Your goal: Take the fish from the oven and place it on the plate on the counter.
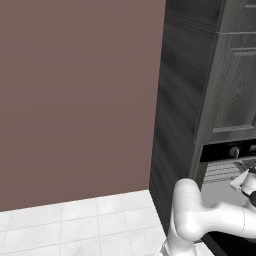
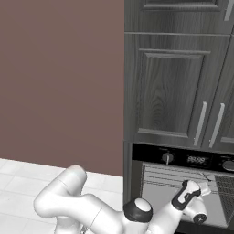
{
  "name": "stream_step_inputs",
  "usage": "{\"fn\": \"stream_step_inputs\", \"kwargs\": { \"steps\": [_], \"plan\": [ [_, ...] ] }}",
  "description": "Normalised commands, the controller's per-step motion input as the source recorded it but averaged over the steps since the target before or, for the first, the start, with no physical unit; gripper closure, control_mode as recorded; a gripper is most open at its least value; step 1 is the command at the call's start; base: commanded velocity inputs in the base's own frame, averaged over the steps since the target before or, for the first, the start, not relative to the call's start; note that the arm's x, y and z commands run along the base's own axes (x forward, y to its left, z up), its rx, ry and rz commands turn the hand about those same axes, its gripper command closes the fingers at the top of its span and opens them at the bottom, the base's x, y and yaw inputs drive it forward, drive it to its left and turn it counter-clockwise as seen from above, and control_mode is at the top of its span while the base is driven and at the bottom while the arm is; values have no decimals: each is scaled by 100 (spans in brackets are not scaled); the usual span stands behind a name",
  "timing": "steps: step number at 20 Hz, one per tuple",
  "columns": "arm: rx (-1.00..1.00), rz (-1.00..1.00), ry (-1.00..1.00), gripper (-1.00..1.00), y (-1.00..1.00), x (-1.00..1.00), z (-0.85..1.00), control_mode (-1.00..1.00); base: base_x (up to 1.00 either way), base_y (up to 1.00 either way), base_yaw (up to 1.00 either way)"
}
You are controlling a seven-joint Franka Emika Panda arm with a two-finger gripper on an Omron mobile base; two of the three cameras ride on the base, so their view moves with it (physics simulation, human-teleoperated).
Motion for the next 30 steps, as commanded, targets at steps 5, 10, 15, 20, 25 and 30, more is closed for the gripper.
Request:
{"fn": "stream_step_inputs", "kwargs": {
  "steps": [5,10,15,20,25,30],
  "plan": [
    [3,0,0,100,0,-1,-13,-100,0,0,0],
    [2,0,2,100,0,0,-9,-100,0,0,0],
    [2,0,0,100,0,-5,-13,-100,0,0,0],
    [1,0,2,100,0,-25,-20,-100,0,0,0],
    [4,0,2,100,0,-46,-33,-100,0,0,0],
    [6,0,3,100,0,-56,-36,-100,0,0,0]
  ]
}}
